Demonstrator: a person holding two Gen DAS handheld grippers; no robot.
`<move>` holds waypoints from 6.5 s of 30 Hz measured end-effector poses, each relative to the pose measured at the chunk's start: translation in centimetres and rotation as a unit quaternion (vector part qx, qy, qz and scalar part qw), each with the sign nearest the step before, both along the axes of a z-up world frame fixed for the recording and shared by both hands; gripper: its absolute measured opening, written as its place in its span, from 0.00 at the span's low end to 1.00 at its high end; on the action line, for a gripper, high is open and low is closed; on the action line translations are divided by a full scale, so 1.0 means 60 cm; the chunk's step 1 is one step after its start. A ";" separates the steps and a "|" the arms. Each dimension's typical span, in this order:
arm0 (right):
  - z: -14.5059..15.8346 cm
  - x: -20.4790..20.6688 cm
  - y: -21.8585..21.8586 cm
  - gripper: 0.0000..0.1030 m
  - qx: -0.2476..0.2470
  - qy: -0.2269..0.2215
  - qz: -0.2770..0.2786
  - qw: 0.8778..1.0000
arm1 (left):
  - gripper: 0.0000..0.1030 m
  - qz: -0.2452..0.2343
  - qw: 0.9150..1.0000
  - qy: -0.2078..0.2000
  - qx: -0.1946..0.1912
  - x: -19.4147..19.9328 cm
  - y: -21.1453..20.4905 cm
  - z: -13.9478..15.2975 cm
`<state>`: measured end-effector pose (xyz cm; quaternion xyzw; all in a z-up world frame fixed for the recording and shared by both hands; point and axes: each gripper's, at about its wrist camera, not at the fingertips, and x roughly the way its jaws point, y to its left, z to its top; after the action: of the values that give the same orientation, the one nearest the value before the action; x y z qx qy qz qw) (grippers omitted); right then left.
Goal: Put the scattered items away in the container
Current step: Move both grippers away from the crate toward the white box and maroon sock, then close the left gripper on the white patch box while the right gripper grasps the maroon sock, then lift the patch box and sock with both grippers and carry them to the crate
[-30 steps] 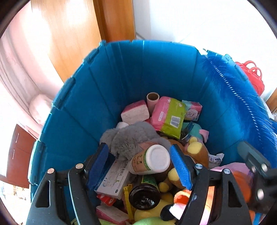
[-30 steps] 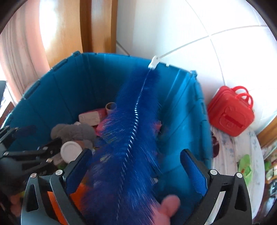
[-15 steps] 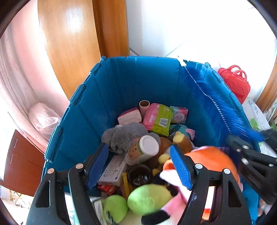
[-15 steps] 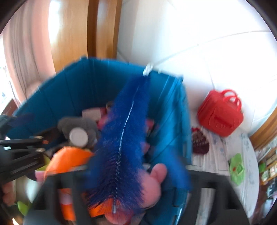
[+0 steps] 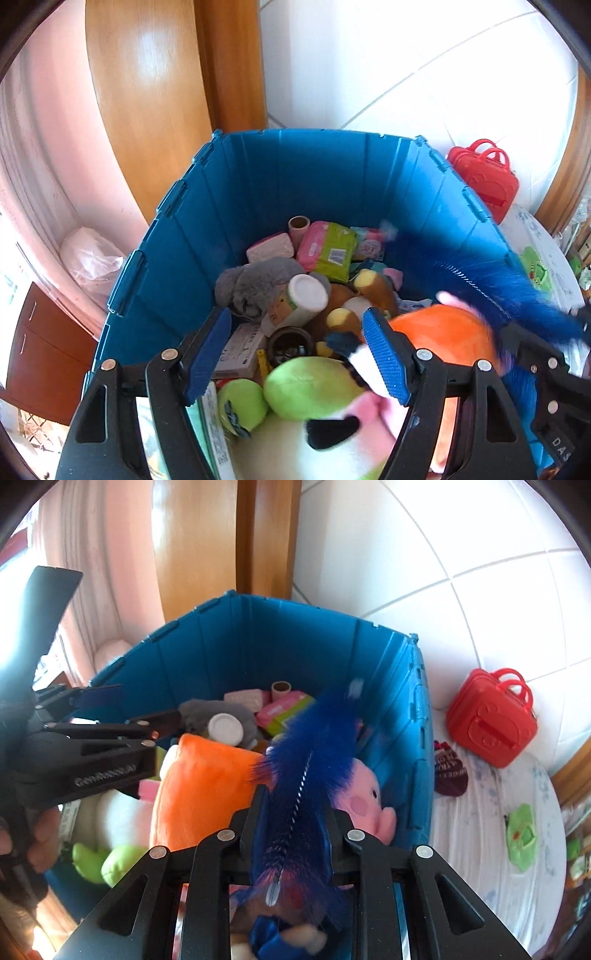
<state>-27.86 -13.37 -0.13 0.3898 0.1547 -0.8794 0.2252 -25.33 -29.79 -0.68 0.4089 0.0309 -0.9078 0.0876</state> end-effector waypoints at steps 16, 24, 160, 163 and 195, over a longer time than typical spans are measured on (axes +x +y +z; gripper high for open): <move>0.073 0.073 0.140 1.00 -0.066 0.068 -0.010 0.995 | 0.78 0.037 0.997 0.063 -0.014 0.123 0.120 0.061; 0.081 0.126 0.297 1.00 -0.099 0.087 0.001 0.991 | 0.84 0.053 0.992 0.112 -0.018 0.220 0.270 0.081; -0.486 -0.589 0.559 0.13 -0.112 -0.135 0.034 0.984 | 0.74 0.092 0.994 -0.039 -0.043 -0.467 0.603 -0.451; -0.463 -0.548 0.599 0.13 -0.118 -0.145 0.038 0.982 | 0.74 0.086 0.995 -0.028 -0.042 -0.461 0.601 -0.417; -0.526 -0.530 0.640 0.32 0.004 -0.117 -0.002 0.993 | 0.74 0.070 0.989 -0.121 0.036 -0.392 0.658 -0.523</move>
<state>-59.65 25.05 -31.66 0.4913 0.1296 -0.8277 0.2381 -48.88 9.71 -32.05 0.5157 0.0815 -0.8414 0.1397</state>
